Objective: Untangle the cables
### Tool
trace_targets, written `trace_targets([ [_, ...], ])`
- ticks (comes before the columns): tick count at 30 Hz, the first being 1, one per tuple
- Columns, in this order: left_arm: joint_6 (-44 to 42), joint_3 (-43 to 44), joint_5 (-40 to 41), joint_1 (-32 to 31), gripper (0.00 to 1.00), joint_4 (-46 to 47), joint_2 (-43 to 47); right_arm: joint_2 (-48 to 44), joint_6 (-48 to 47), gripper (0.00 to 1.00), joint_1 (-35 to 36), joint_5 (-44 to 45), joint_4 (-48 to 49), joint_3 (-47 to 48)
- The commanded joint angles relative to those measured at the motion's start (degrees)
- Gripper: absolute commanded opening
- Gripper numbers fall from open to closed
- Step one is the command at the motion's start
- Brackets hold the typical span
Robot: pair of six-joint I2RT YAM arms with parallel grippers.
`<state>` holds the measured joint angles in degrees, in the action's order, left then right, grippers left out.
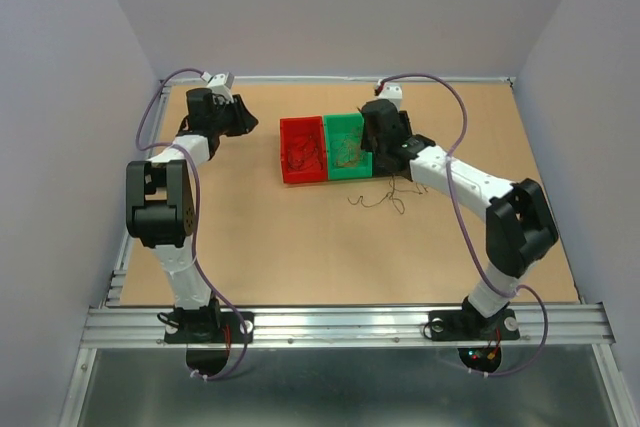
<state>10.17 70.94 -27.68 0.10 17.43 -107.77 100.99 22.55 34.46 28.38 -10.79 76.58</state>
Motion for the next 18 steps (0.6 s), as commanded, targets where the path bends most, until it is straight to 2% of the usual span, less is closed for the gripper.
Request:
trace_targets([
  [1,-1.56,-1.15,0.96,0.08,0.40,2.34,4.40,-6.32,-2.68,0.01,-2.63,-3.67,7.88,-4.49],
  [7,-3.14,-2.38,2.19,-2.47,0.40,3.05,6.33,-7.74,-2.42,0.01,-8.97,-15.71,10.26,-6.88],
  [18,-6.13,-4.93,4.04,-4.76,0.41,4.71,10.20,-5.98,-7.60,0.00,-9.41,-21.16,12.10,-1.34],
])
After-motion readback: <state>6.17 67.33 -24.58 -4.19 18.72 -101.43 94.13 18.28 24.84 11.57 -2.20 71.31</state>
